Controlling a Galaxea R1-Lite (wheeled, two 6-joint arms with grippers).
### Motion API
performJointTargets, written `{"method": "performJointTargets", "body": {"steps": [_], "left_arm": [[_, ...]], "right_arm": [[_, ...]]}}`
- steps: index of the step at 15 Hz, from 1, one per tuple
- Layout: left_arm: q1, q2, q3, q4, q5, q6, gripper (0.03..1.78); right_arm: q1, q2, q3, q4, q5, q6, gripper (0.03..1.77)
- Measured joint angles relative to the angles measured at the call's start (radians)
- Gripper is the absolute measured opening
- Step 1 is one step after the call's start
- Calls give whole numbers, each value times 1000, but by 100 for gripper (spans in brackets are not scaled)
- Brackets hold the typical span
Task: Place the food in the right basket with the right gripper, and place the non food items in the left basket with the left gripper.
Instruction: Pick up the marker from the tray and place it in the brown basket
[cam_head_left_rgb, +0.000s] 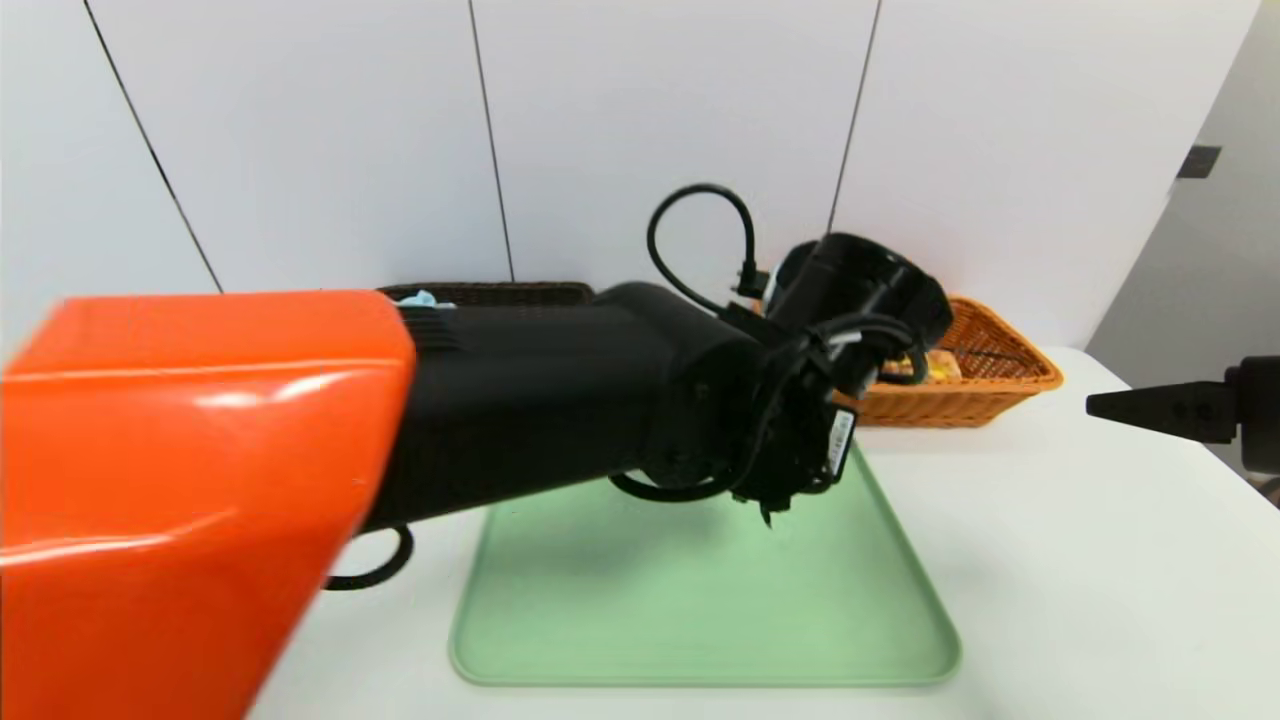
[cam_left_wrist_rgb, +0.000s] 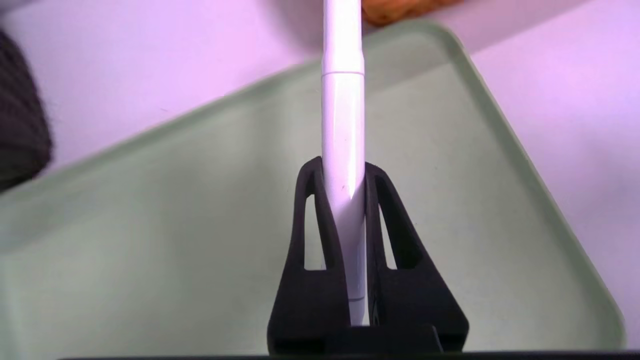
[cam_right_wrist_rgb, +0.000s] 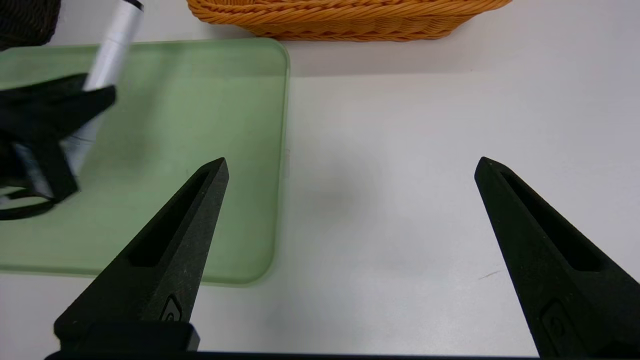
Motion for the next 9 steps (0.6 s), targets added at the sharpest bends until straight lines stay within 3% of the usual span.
{"method": "performJointTargets", "body": {"steps": [4,9], "left_arm": [[79,-164,0,77,1,70,16],[310,-261,0,113,-27,144,16]], "right_arm": [[0,0,0,0,0,-2,170],[0,4,1,1,3,-4,170]]}}
